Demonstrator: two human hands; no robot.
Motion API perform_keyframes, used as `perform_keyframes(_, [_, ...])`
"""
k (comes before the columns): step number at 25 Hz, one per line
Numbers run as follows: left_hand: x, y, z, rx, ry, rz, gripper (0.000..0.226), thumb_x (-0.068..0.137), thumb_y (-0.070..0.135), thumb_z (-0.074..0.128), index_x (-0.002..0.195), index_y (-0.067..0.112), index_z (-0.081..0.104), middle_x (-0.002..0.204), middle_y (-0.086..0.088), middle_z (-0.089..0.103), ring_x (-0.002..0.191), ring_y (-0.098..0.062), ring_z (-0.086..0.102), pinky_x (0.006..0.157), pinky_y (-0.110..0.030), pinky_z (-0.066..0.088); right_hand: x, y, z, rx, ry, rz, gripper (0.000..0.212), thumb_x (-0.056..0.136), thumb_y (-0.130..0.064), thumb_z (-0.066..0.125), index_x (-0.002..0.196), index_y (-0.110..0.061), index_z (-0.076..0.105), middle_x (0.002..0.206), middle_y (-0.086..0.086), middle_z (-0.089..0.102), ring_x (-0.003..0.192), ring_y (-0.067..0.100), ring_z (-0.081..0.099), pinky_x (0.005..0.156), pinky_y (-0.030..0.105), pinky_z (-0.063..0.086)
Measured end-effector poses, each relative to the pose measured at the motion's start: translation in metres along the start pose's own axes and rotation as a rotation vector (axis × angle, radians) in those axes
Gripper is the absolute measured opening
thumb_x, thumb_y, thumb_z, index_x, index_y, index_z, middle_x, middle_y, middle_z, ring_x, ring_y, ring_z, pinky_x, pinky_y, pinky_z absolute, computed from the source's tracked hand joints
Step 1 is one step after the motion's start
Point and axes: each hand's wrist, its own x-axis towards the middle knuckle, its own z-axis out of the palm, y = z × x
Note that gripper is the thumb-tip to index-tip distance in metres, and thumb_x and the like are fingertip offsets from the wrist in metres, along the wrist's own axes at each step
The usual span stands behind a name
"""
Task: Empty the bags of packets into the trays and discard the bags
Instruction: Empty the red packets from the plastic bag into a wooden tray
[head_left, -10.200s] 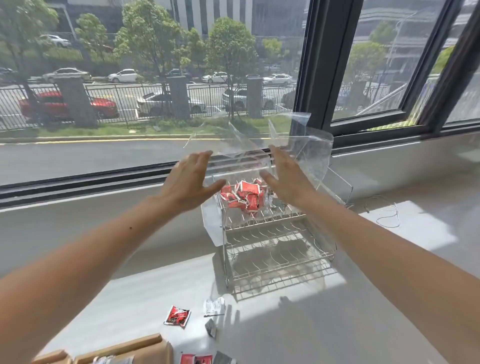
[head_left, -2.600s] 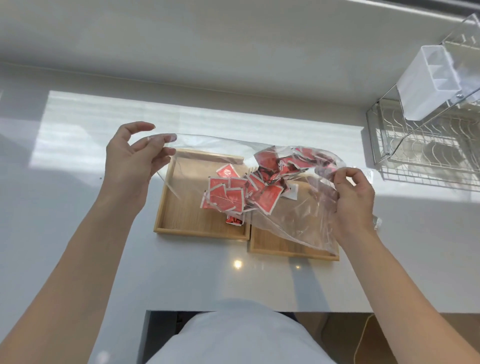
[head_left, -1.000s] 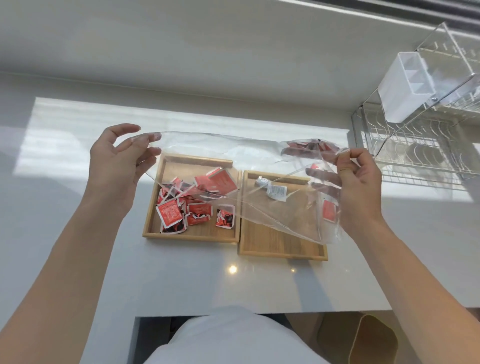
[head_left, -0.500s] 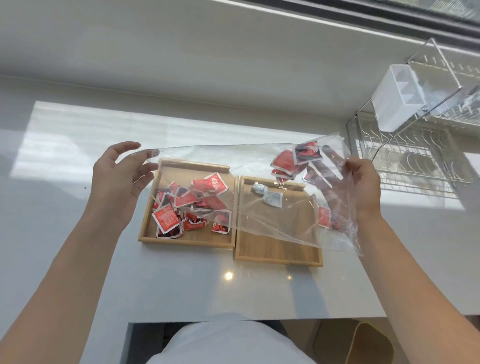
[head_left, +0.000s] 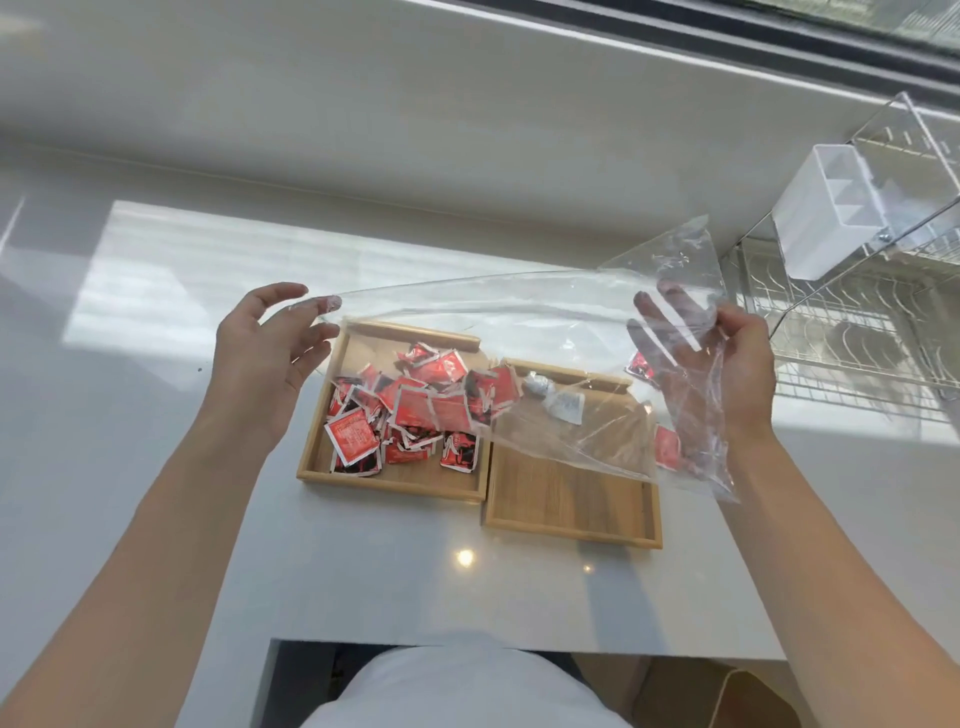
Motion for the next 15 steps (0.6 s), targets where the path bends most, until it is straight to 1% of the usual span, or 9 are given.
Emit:
perform_keyframes(2, [0.000,-0.002,0.000,0.009,-0.002,-0.006,0.022,0.083,0.013,0.070,0.100,0.022,0.059,0.092,-0.002,0.077,0.071,-0.014,0.065,0.065,-0.021,0.052,0.000,-0.002,-0.002,-0.007,-0.013,0.005,0.016,0.094,-0.018,0.041,0.082,-0.009,0.047,0.125,0.012,0.068,0.113,0.037,0.067,0.093,0.048,0.055])
perform_keyframes(3, [0.000,-0.003,0.000,0.012,-0.004,-0.008,0.021,0.084,0.013,0.069,0.100,0.022,0.059,0.092,-0.002,0.077,0.071,-0.014,0.066,0.065,-0.021,0.052,0.001,-0.004,-0.003,-0.002,-0.014,0.003,0.014,0.093,-0.018,0.042,0.083,-0.009,0.047,0.125,0.013,0.067,0.113,0.037,0.066,0.094,0.050,0.054])
perform_keyframes(5, [0.000,-0.005,0.001,0.016,-0.002,-0.004,0.019,0.086,0.013,0.068,0.099,0.023,0.059,0.094,-0.003,0.077,0.071,-0.013,0.066,0.064,-0.020,0.053,0.001,-0.007,-0.003,0.012,-0.013,-0.001,0.011,0.093,-0.018,0.042,0.088,-0.009,0.045,0.129,0.016,0.065,0.114,0.038,0.066,0.096,0.051,0.053])
perform_keyframes(7, [-0.002,-0.006,0.002,0.029,-0.021,-0.003,0.019,0.087,0.013,0.068,0.100,0.023,0.059,0.097,-0.003,0.077,0.071,-0.012,0.067,0.064,-0.020,0.053,-0.002,-0.009,-0.002,0.040,0.009,-0.012,0.013,0.095,-0.018,0.039,0.095,-0.007,0.045,0.133,0.016,0.062,0.113,0.036,0.066,0.097,0.050,0.052])
perform_keyframes(10, [-0.007,-0.007,0.005,0.067,-0.094,0.021,0.016,0.091,0.016,0.066,0.104,0.024,0.062,0.102,0.000,0.076,0.073,-0.011,0.067,0.067,-0.020,0.054,-0.009,-0.018,0.002,0.074,-0.001,-0.038,0.018,0.097,-0.019,0.036,0.103,-0.006,0.047,0.133,0.016,0.060,0.113,0.035,0.067,0.094,0.049,0.054])
perform_keyframes(12, [-0.011,-0.008,0.008,0.093,-0.141,0.039,0.017,0.093,0.016,0.064,0.108,0.024,0.064,0.109,-0.001,0.075,0.073,-0.010,0.067,0.068,-0.019,0.054,-0.013,-0.029,0.008,0.071,-0.033,-0.052,0.027,0.098,-0.020,0.034,0.112,-0.004,0.052,0.134,0.015,0.058,0.115,0.035,0.065,0.096,0.051,0.053])
perform_keyframes(13, [-0.013,-0.007,0.008,0.098,-0.145,0.054,0.018,0.094,0.016,0.064,0.110,0.025,0.064,0.112,-0.001,0.074,0.072,-0.009,0.067,0.068,-0.019,0.054,-0.015,-0.035,0.011,0.061,-0.035,-0.064,0.031,0.098,-0.020,0.034,0.114,-0.003,0.055,0.131,0.015,0.060,0.114,0.034,0.066,0.096,0.050,0.053])
perform_keyframes(14, [-0.015,-0.005,0.008,0.102,-0.146,0.070,0.020,0.094,0.015,0.063,0.111,0.026,0.065,0.113,-0.001,0.074,0.071,-0.008,0.067,0.066,-0.018,0.054,-0.016,-0.040,0.012,0.035,-0.022,-0.082,0.034,0.099,-0.019,0.033,0.111,-0.003,0.060,0.122,0.012,0.066,0.109,0.029,0.069,0.093,0.046,0.055])
perform_keyframes(15, [-0.017,-0.003,0.008,0.105,-0.153,0.090,0.021,0.095,0.014,0.061,0.111,0.028,0.066,0.115,0.000,0.073,0.071,-0.007,0.067,0.065,-0.017,0.054,-0.016,-0.045,0.012,-0.044,0.036,-0.117,0.037,0.100,-0.018,0.032,0.104,-0.003,0.065,0.107,0.005,0.073,0.100,0.021,0.073,0.089,0.039,0.057])
